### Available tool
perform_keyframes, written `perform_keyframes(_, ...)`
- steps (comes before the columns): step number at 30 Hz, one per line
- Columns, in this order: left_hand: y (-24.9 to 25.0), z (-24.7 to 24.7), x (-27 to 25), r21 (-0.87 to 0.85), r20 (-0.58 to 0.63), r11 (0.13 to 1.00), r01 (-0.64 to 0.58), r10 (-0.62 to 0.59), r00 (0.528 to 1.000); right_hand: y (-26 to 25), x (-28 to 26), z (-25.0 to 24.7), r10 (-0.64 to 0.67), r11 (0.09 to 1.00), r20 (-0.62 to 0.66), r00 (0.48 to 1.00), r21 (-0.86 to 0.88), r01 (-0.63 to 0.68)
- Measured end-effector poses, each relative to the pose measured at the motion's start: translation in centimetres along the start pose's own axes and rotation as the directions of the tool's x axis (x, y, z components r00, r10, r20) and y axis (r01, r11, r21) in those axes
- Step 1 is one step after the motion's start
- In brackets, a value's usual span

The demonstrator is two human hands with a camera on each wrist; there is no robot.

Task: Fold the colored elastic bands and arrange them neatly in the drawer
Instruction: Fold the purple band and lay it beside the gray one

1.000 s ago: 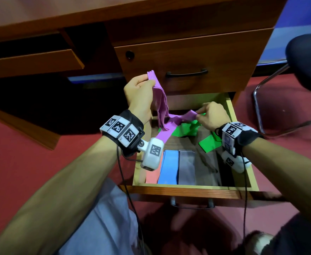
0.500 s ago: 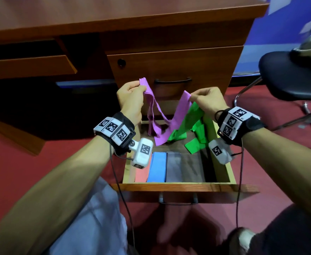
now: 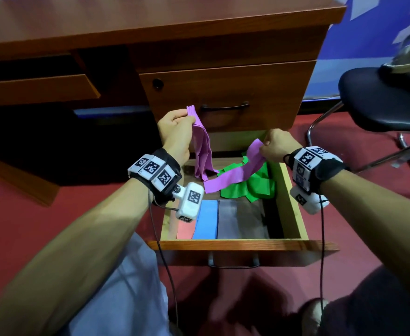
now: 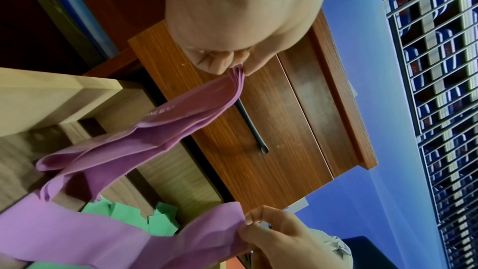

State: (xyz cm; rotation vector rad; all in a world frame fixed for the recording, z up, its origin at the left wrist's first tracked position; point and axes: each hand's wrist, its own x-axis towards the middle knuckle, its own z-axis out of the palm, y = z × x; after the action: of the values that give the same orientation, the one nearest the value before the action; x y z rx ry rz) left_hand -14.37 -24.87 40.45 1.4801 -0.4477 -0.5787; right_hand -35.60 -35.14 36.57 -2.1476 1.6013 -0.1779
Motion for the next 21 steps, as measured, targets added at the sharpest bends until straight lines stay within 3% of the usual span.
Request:
perform_keyframes(3, 0.0, 0.0, -0.1, 0.014, 0.009, 1.000, -0.003, 0.003, 1.000, -0.2, 0.0, -0.1, -0.003, 0.998, -0.069, 0.998, 0.063, 0.008)
perform_keyframes(6, 0.2, -0.1, -0.3, 0.035, 0.035, 0.999, 0.019, -0.020, 0.999, -1.1, -0.2, -0.8, 0.004, 0.964, -0.103, 0.995, 0.263, 0.023)
perform_keyframes(9, 0.3, 0.0, -0.7, 0.072, 0.083, 0.996, 0.050, -0.056, 0.995, -2.9, -0.7, -1.6, 0.028, 0.818, -0.065, 0.997, 0.575, 0.015)
perform_keyframes(12, 0.4, 0.4, -1.7, 0.071, 0.146, 0.993, 0.089, -0.099, 0.984, -4.6, -2.0, -2.6, 0.039, 0.662, -0.054, 0.998, 0.750, 0.015)
perform_keyframes(15, 0.4, 0.8, -3.0, 0.066, 0.184, 0.987, 0.149, -0.158, 0.970, -5.8, -3.3, -2.8, -0.022, 0.601, -0.031, 0.999, 0.798, 0.038)
perform_keyframes(21, -0.3, 1.2, -4.5, 0.118, 0.238, 0.966, 0.229, -0.251, 0.938, -6.1, -5.0, -1.1, -0.107, 0.629, 0.063, 0.992, 0.777, 0.018)
